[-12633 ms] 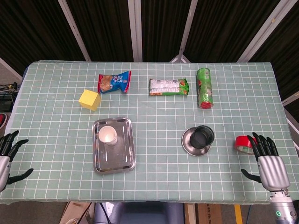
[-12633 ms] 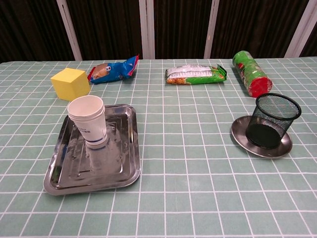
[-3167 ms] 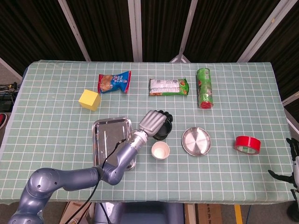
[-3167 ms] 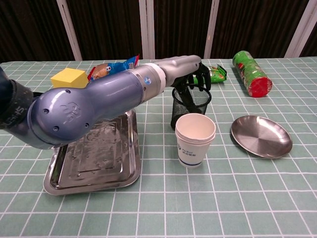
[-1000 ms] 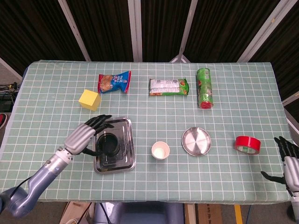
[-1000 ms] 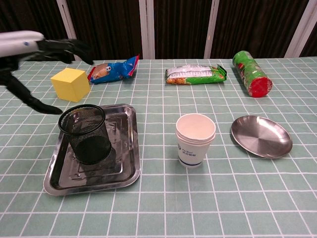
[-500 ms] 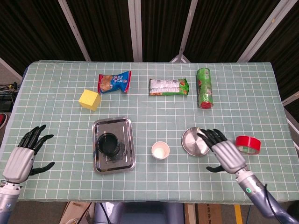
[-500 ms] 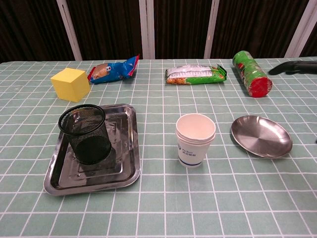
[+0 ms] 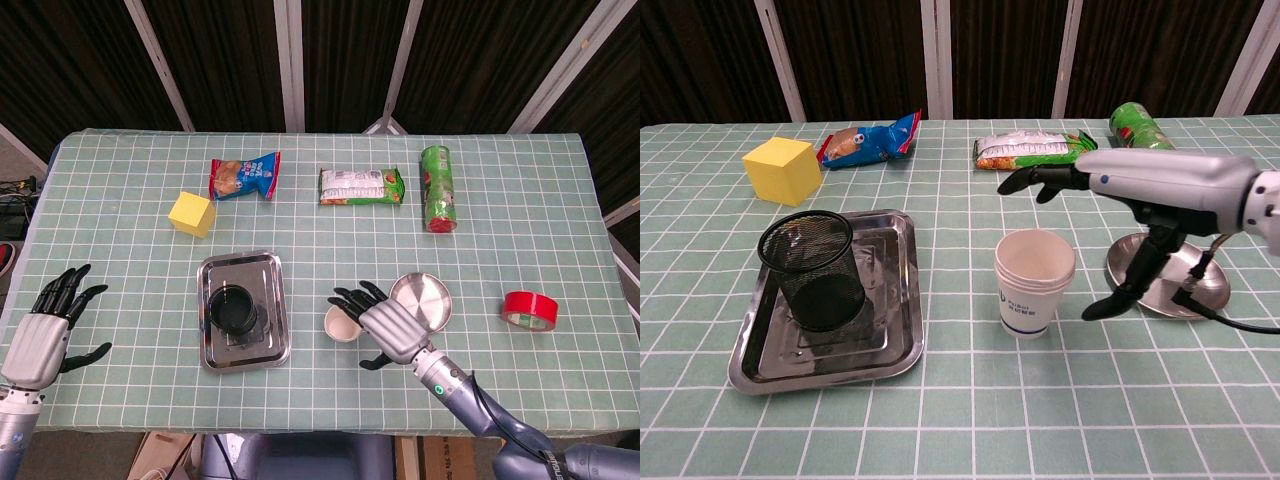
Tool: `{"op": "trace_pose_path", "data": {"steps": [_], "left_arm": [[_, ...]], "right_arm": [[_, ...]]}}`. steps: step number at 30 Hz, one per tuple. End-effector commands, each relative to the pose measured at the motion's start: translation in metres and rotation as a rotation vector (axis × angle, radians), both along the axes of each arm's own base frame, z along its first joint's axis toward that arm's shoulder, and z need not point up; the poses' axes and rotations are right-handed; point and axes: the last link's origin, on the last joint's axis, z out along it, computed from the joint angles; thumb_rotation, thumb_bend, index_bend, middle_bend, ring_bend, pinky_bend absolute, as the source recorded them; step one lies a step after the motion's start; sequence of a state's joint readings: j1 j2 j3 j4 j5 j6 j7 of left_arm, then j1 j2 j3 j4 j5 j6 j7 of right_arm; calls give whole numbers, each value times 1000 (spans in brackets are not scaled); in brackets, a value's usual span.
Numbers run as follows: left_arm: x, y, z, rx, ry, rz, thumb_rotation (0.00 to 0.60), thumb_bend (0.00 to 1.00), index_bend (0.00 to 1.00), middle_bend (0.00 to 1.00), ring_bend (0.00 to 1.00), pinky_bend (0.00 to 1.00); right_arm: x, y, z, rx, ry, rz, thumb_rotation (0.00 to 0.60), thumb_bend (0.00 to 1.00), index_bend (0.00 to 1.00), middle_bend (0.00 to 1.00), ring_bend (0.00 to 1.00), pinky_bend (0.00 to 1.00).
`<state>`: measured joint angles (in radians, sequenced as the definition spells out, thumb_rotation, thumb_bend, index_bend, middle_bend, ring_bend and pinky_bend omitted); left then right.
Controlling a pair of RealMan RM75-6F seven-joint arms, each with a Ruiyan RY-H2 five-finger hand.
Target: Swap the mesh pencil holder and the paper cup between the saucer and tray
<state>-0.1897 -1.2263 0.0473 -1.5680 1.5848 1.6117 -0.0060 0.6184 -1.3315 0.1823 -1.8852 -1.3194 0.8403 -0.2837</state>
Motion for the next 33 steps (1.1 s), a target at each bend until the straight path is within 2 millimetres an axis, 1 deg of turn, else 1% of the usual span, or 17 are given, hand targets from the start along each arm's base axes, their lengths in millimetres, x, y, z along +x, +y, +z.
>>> {"op": "trace_pose_path", "data": {"steps": [1, 4, 6, 9, 13, 16, 20, 23, 27, 29, 33], "left_arm": [[-1, 1, 0, 4, 0, 7, 600, 66, 213, 0, 0, 105], [-3, 2, 0, 9, 4, 15, 600, 66, 215, 0, 0, 105], [-3, 3, 0, 13, 2, 17, 600, 67, 216, 0, 0, 105], [-4, 4, -1, 14, 3, 17, 600, 66, 219, 0, 0, 105], [-4, 4, -1, 17, 1, 18, 600, 66, 224, 0, 0, 106], [-4, 5, -1, 16, -4, 18, 600, 66, 228, 0, 0, 106], [-5, 5, -1, 14, -5, 20, 600, 66, 236, 0, 0, 106], [-5, 5, -1, 15, -6, 21, 600, 66, 242, 0, 0, 106], [-5, 5, -1, 9, -14, 23, 600, 66, 249, 0, 0, 107], [-6, 6, -1, 11, -12, 24, 600, 66, 253, 0, 0, 107], [-7, 6, -1, 13, -12, 32, 600, 66, 254, 0, 0, 107]], "right_arm": [[8, -5, -9, 1, -4, 9, 600, 0, 133, 125, 175, 78], [13, -8, -17, 1, 0, 17, 600, 0, 160, 160, 213, 104], [15, -10, -21, 2, -2, 16, 600, 0, 184, 194, 260, 138], [18, -13, -27, -9, -7, 19, 600, 0, 204, 219, 296, 167], [16, -17, -33, -22, 5, 19, 600, 0, 223, 242, 320, 191], [14, -18, -35, -25, 9, 16, 600, 2, 252, 273, 364, 238], [13, -21, -39, -58, 27, 36, 600, 50, 316, 339, 462, 323], [13, -22, -40, -75, 16, 34, 600, 86, 353, 372, 500, 355], [14, -25, -32, -105, -2, 33, 600, 95, 402, 417, 547, 382], [14, -28, -25, -125, -12, 29, 600, 96, 415, 430, 560, 391], [10, -34, -10, -156, -10, 11, 600, 96, 418, 434, 564, 391]]}}
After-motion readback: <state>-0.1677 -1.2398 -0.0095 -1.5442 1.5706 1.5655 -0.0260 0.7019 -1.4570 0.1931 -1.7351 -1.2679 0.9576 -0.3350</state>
